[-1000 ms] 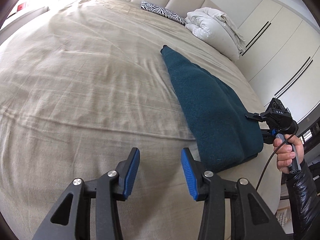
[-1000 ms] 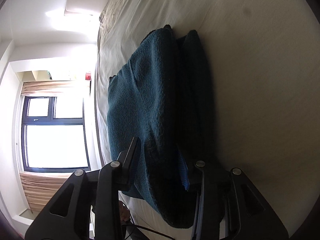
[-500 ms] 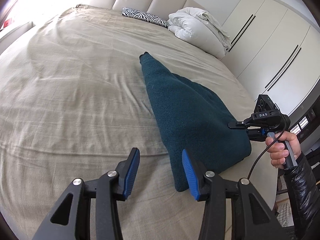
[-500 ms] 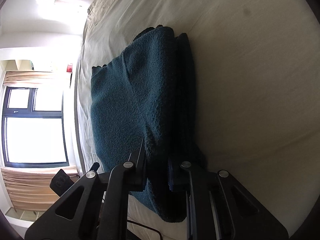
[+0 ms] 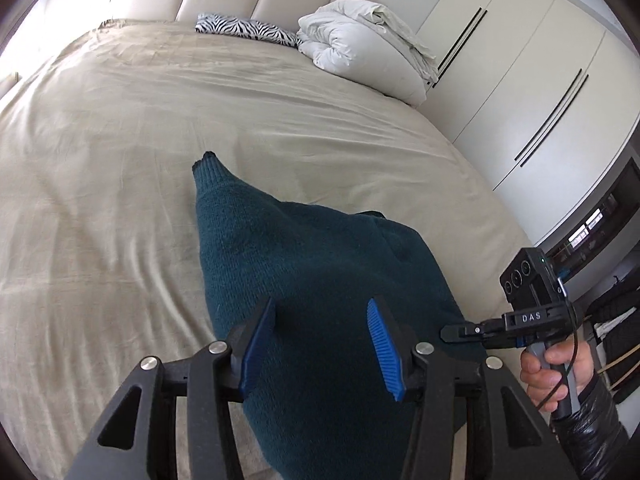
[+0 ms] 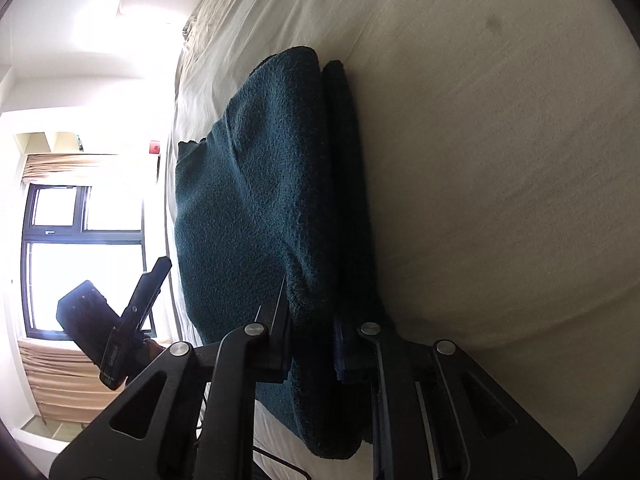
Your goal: Fold small clothes
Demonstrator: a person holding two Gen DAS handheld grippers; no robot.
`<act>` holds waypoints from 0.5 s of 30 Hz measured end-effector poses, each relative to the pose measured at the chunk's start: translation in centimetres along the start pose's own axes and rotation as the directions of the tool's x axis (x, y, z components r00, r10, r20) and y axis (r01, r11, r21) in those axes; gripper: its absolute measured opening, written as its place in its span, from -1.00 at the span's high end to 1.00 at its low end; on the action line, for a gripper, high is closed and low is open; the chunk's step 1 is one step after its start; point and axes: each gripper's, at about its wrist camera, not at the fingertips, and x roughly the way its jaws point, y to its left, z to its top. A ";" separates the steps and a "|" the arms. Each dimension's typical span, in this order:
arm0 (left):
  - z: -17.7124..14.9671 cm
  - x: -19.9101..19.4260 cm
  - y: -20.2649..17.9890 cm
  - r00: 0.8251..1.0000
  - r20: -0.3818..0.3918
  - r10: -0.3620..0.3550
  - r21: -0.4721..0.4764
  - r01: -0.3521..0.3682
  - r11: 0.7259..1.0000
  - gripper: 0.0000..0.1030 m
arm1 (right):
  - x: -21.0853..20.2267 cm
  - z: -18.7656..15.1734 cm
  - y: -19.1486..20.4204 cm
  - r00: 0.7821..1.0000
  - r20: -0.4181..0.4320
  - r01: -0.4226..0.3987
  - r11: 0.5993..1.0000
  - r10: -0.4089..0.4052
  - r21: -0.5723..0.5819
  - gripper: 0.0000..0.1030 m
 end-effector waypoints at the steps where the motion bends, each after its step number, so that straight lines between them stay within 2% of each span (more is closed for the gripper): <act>1: 0.3 0.9 0.7 1.000 -0.011 0.002 -0.021 -0.002 1.000 0.03 | 0.1 0.0 -0.3 1.000 0.000 -0.013 1.000 0.013 0.001 0.76; 5: 0.6 3.2 2.7 0.998 -0.045 -0.048 -0.097 0.043 0.994 0.08 | 0.1 0.0 -1.7 0.999 -0.002 -0.051 0.999 0.051 -0.004 0.78; 9: 0.5 4.2 2.0 0.998 -0.056 -0.007 -0.031 0.006 1.000 0.08 | 0.2 -0.1 -2.5 0.996 0.007 -0.087 0.996 0.087 0.009 0.78; 12: 0.4 3.1 1.8 0.999 -0.050 -0.011 -0.037 0.009 0.999 0.09 | -0.6 -0.6 -2.7 0.993 0.023 -0.118 0.993 0.117 0.018 0.77; 14: 0.5 1.3 1.8 0.998 -0.030 -0.060 -0.087 0.058 0.995 0.10 | -1.1 -1.1 -2.7 0.990 0.035 -0.140 0.990 0.139 0.025 0.69; 15: 0.4 0.2 2.1 0.991 -0.011 -0.131 -0.129 0.129 0.983 0.09 | -0.7 -1.2 -2.8 0.989 0.045 -0.146 0.989 0.144 0.027 0.69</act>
